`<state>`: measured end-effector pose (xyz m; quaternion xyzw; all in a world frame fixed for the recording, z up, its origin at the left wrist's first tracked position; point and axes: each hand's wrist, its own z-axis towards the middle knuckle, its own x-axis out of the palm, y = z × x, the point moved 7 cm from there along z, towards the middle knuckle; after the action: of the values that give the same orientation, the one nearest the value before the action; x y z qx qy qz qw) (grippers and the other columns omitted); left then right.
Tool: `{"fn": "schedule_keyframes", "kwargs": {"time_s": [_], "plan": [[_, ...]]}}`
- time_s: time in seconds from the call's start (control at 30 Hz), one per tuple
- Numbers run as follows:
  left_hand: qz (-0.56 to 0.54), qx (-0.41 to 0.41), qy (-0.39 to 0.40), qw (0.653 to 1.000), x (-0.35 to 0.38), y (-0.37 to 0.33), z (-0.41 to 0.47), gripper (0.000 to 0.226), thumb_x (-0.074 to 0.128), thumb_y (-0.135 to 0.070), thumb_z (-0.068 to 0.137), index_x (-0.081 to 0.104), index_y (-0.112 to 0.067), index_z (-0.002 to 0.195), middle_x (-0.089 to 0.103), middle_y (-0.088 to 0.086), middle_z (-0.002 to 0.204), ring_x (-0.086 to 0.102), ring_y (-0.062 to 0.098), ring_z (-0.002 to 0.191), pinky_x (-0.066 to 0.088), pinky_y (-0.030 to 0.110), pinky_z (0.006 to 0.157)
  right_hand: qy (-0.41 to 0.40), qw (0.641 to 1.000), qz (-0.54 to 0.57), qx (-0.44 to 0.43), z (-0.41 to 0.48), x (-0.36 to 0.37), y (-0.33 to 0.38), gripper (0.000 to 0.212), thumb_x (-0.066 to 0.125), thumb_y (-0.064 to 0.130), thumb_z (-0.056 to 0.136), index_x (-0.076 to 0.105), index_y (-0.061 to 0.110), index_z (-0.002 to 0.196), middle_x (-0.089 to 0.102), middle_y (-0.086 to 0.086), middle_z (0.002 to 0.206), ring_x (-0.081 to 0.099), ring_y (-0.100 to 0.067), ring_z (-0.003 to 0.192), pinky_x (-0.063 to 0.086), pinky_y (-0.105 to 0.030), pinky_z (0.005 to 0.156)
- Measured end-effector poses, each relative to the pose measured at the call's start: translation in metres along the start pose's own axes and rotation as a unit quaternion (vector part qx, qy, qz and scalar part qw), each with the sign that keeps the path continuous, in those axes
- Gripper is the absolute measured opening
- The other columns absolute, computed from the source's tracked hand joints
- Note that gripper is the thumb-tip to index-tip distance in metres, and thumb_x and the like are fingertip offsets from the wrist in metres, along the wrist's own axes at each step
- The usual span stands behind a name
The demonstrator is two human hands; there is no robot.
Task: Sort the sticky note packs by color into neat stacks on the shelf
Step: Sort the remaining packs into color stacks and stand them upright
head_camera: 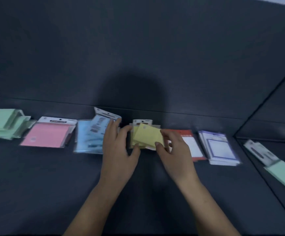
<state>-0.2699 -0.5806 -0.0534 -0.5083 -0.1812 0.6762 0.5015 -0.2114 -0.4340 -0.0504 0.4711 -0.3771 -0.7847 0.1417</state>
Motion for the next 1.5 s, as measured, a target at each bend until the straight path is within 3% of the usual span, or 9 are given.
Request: {"fn": "schedule_keyframes", "kwargs": {"time_s": [0.17,0.33,0.47,0.63,0.73,0.83,1.07,1.2,1.5], "plan": [[-0.022,0.071,0.046,0.996,0.072,-0.078,-0.043,0.039,0.059,-0.023,0.074,0.059,-0.012,0.111,0.045,0.005,0.135,0.028,0.018,0.134,0.024,0.035,0.109,-0.057,0.995,-0.080,0.018,-0.052,-0.100,-0.059,0.034,0.060,0.011,0.086,0.057,0.013,0.119,0.055,0.007,0.112,0.052,-0.011,0.111,0.031,-0.009,0.088],[-0.031,0.125,0.141,0.981,0.162,-0.162,-0.107,0.036,0.063,-0.033,0.083,0.056,-0.020,0.117,0.044,-0.005,0.135,0.024,0.014,0.136,0.021,0.035,0.110,-0.137,0.980,-0.118,0.089,-0.124,-0.215,-0.134,0.029,0.061,0.014,0.087,0.057,0.015,0.116,0.055,0.007,0.111,0.052,-0.012,0.110,0.039,-0.023,0.094],[-0.029,0.142,0.202,0.969,0.222,-0.219,-0.156,0.039,0.065,-0.033,0.084,0.055,-0.022,0.120,0.042,-0.009,0.136,0.023,0.014,0.138,0.019,0.037,0.114,-0.176,0.964,-0.137,0.145,-0.183,-0.293,-0.183,0.029,0.060,0.015,0.089,0.056,0.017,0.117,0.049,0.013,0.108,0.050,-0.011,0.111,0.035,-0.019,0.093],[-0.032,0.169,0.239,0.956,0.274,-0.279,-0.203,0.041,0.063,-0.034,0.086,0.053,-0.021,0.123,0.043,-0.009,0.137,0.020,0.013,0.139,0.013,0.030,0.112,-0.209,0.945,-0.156,0.196,-0.242,-0.365,-0.223,0.031,0.060,0.018,0.088,0.056,0.021,0.118,0.051,0.012,0.114,0.051,-0.011,0.110,0.039,-0.021,0.092],[-0.033,0.195,0.256,0.946,0.300,-0.307,-0.220,0.039,0.063,-0.032,0.086,0.055,-0.019,0.121,0.047,-0.005,0.133,0.027,0.017,0.137,0.017,0.036,0.112,-0.228,0.935,-0.166,0.213,-0.266,-0.398,-0.240,0.030,0.059,0.019,0.089,0.056,0.022,0.118,0.052,0.011,0.115,0.053,-0.010,0.099,0.037,-0.018,0.084],[-0.017,0.199,0.263,0.944,0.326,-0.326,-0.227,0.039,0.063,-0.031,0.087,0.056,-0.017,0.122,0.049,-0.003,0.132,0.029,0.018,0.135,0.019,0.038,0.112,-0.251,0.928,-0.164,0.220,-0.279,-0.421,-0.257,0.029,0.060,0.017,0.088,0.057,0.020,0.116,0.054,0.009,0.117,0.049,-0.007,0.109,0.038,-0.019,0.094],[0.010,0.193,0.288,0.938,0.399,-0.353,-0.213,0.040,0.052,-0.041,0.090,0.055,-0.015,0.120,0.049,-0.001,0.130,0.034,0.020,0.131,0.025,0.041,0.109,-0.253,0.920,-0.175,0.242,-0.267,-0.460,-0.309,0.027,0.059,0.020,0.089,0.057,0.022,0.116,0.053,0.012,0.115,0.046,-0.004,0.112,0.037,-0.022,0.100],[0.007,0.195,0.288,0.937,0.450,-0.368,-0.191,0.041,0.059,-0.031,0.088,0.053,-0.011,0.123,0.051,0.003,0.130,0.034,0.025,0.131,0.024,0.040,0.107,-0.242,0.922,-0.183,0.242,-0.228,-0.480,-0.343,0.027,0.059,0.020,0.089,0.057,0.022,0.117,0.051,0.014,0.115,0.046,-0.004,0.113,0.039,-0.027,0.101],[0.119,0.187,0.314,0.923,0.537,-0.390,-0.138,0.057,0.053,-0.041,0.088,0.035,-0.016,0.137,0.037,0.002,0.143,0.029,0.020,0.133,0.025,0.036,0.109,-0.151,0.943,-0.178,0.239,-0.140,-0.501,-0.411,0.031,0.058,0.025,0.090,0.058,0.020,0.121,0.052,0.012,0.120,0.042,-0.005,0.114,0.032,-0.018,0.101]]}}
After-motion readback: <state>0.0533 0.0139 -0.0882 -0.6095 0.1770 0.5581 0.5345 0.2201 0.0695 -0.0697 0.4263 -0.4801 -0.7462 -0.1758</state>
